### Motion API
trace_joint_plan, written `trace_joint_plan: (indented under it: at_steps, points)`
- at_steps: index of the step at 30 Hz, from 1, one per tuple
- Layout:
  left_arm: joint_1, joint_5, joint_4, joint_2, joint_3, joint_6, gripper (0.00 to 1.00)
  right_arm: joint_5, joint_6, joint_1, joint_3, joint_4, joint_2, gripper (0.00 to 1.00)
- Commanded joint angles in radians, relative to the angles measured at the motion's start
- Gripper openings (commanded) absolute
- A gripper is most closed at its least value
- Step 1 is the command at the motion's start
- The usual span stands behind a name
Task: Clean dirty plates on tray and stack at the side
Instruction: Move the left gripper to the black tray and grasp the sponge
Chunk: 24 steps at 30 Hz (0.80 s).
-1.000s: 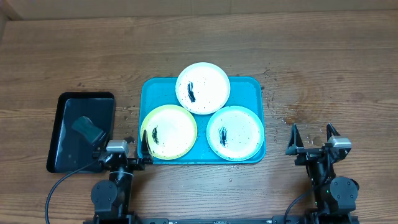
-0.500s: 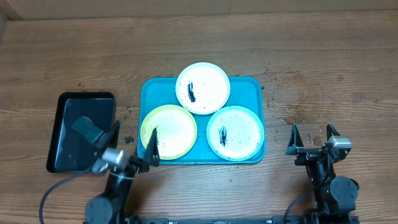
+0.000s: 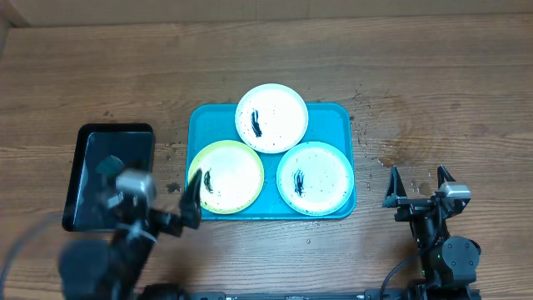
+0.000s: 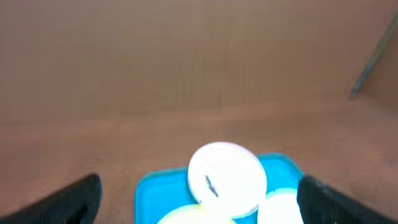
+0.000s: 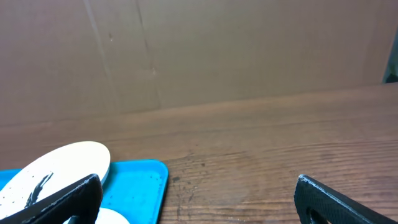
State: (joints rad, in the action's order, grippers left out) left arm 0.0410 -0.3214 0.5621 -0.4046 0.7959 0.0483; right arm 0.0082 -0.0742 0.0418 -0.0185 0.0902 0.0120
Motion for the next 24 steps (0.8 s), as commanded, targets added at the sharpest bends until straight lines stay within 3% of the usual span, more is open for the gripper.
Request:
trace_joint_plan:
  at_steps: [1,5,8,10,13,16,24]
  points:
    - [0.005,0.014,0.161,-0.263,0.213,-0.071,1.00,0.013,0.000,0.002,0.010,-0.006,-0.007,1.00]
    - [0.005,-0.171,0.221,-0.436,0.304,-0.071,1.00,0.013,0.000,0.002,0.010,-0.006,-0.007,1.00]
    - [0.005,-0.185,0.217,-0.534,0.323,-0.052,1.00,0.013,0.000,0.002,0.010,-0.006,-0.007,1.00]
    - [0.005,-0.073,0.254,-0.602,0.354,0.047,1.00,0.013,0.000,0.002,0.010,-0.006,-0.007,1.00]
    - [0.005,0.232,0.376,-0.706,0.428,0.259,1.00,0.013,0.000,0.002,0.010,-0.006,-0.007,1.00]
    - [0.005,0.457,0.438,-0.783,0.481,0.353,1.00,0.013,0.000,0.002,0.010,-0.006,-0.007,1.00]
    - [0.022,0.539,0.491,-0.901,0.473,0.521,1.00,0.013,0.000,0.002,0.010,-0.006,-0.007,1.00]
